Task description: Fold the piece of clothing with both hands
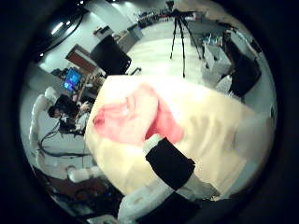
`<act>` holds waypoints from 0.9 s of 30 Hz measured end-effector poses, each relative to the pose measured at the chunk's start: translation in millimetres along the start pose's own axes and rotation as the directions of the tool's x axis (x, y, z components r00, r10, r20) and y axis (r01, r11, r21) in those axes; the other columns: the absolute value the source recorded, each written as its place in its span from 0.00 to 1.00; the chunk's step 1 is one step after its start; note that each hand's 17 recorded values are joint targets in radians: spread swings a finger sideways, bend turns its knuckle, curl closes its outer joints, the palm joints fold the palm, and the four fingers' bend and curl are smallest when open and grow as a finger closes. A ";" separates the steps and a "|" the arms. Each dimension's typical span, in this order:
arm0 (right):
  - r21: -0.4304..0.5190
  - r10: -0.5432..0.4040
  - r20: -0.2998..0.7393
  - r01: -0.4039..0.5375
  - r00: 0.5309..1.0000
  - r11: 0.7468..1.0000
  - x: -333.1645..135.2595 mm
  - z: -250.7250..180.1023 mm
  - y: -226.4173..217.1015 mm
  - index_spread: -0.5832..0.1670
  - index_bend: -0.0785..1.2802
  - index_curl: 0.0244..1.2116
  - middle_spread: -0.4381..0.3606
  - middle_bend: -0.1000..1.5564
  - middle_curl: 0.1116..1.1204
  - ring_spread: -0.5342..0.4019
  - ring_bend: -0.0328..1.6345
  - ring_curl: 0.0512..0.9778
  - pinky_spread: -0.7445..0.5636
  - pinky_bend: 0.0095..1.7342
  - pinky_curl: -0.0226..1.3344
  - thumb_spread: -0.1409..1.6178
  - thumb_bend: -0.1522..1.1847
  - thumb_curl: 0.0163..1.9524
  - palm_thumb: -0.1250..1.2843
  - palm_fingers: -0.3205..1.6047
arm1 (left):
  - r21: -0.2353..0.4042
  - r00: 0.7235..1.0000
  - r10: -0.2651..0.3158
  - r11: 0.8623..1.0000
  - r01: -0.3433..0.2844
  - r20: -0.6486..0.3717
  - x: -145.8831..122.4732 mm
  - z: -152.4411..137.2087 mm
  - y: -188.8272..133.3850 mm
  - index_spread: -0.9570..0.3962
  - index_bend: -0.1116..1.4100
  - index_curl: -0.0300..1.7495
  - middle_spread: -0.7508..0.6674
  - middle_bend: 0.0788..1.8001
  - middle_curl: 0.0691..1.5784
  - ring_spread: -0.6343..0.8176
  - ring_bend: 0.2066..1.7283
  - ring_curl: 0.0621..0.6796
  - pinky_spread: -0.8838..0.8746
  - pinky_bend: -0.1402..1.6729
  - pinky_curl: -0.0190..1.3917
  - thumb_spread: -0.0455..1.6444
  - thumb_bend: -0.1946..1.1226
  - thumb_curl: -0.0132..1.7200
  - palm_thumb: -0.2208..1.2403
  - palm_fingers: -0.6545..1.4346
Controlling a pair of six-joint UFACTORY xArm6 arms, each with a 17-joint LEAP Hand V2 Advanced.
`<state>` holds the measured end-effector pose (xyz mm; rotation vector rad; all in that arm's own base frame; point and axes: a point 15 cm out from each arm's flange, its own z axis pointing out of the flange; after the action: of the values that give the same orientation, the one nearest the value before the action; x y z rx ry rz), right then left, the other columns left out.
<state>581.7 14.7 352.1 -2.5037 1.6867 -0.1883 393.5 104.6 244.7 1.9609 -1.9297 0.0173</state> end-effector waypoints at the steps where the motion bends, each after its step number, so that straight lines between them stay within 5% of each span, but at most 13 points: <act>1: -0.016 -0.018 0.004 0.018 1.000 1.000 5.2 3.8 5.5 0.30 0.27 0.37 0.51 0.37 0.36 0.51 0.34 0.35 0.80 0.15 0.41 0.80 0.10 0.12 0.37 0.24 | -0.012 1.000 0.008 1.000 -0.008 0.004 4.5 7.9 2.6 0.78 0.16 0.16 0.85 0.05 0.10 0.83 0.14 0.31 0.82 0.30 0.25 0.85 0.14 0.22 0.42 0.26; 18: -0.250 -0.160 0.137 0.190 0.978 0.949 -33.1 132.2 24.0 0.38 0.21 0.31 0.52 0.29 0.28 0.53 0.25 0.26 0.76 0.10 0.32 0.67 0.10 0.16 0.52 0.31 | -0.083 0.998 0.039 0.996 -0.035 0.045 22.9 78.9 8.8 0.78 0.17 0.15 0.81 0.05 0.10 0.82 0.13 0.31 0.81 0.28 0.24 0.85 0.14 0.20 0.46 0.28; 27: -0.316 -0.206 0.116 0.233 0.972 0.920 -36.3 155.4 31.8 0.36 0.23 0.32 0.46 0.29 0.27 0.44 0.28 0.25 0.67 0.09 0.26 0.64 0.10 0.17 0.55 0.41 | -0.118 0.997 0.059 0.992 -0.054 0.045 32.1 98.2 13.9 0.77 0.17 0.15 0.81 0.05 0.10 0.82 0.13 0.31 0.79 0.27 0.24 0.85 0.14 0.19 0.46 0.28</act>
<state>565.2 40.8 192.3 -2.8956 1.5086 0.1914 356.4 46.6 166.4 1.8466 -1.9700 -0.1266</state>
